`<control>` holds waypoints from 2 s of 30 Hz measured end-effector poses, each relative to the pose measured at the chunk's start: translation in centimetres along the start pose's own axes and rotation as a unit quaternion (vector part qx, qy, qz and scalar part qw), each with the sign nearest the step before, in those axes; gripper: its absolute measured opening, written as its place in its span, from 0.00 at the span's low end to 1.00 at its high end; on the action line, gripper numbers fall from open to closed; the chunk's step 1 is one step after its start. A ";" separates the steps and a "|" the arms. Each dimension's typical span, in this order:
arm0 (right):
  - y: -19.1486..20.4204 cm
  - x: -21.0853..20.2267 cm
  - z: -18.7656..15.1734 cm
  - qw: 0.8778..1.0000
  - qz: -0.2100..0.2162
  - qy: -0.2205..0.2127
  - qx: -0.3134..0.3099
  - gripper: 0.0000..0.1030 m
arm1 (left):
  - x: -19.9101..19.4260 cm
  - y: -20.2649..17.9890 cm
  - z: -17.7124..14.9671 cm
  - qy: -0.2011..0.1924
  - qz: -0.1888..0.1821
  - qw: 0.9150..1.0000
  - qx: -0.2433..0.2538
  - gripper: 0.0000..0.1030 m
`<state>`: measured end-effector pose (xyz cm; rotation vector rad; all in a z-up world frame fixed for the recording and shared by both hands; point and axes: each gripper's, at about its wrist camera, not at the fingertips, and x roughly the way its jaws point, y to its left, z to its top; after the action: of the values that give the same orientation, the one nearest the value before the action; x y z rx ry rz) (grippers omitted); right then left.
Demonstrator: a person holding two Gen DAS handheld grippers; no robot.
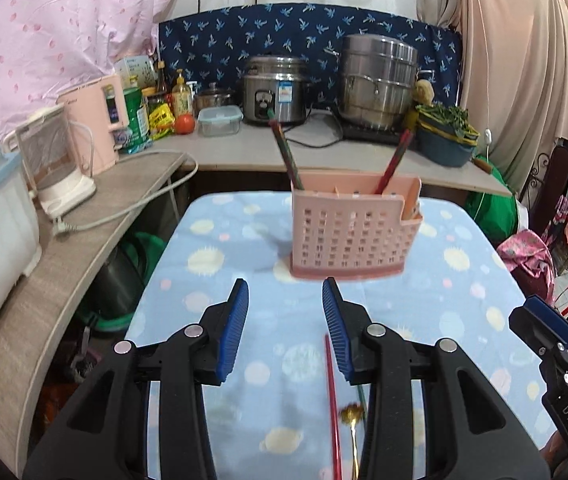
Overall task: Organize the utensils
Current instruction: 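Move both open tools back down to the remaining utensils, then grasp a dark red chopstick with the right tool while the left tool grasps a red chopstick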
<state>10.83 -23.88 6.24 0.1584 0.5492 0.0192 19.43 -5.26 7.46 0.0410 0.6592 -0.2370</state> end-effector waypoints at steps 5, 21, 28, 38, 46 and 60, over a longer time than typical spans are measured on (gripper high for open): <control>0.8 -0.7 -4.1 0.999 0.007 0.035 0.001 0.26 | -0.6 0.5 -4.0 0.029 -0.005 1.000 -0.011 0.36; 3.1 -0.6 -15.3 0.991 0.004 0.136 -0.005 0.26 | -0.4 -0.1 -14.4 0.105 -0.009 0.994 -0.006 0.36; 3.0 -0.3 -16.7 0.988 0.005 0.153 0.002 0.25 | -0.2 -0.1 -16.9 0.131 -0.015 0.991 -0.009 0.36; 3.1 -0.2 -17.4 0.988 -0.008 0.151 -0.009 0.16 | -0.5 -1.2 -18.5 0.135 -0.030 0.990 0.006 0.48; 2.2 -0.4 -17.4 0.989 -0.013 0.147 0.007 0.07 | -0.2 -2.2 -18.9 0.141 -0.042 0.989 0.012 0.48; 1.9 -0.4 -17.5 0.990 -0.008 0.142 0.017 0.07 | 0.8 -2.2 -19.0 0.143 -0.037 0.989 0.001 0.40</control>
<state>1.44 -19.51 -8.01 0.1863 0.8349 0.0157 8.11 -5.48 -7.99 0.0536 0.9471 -0.3061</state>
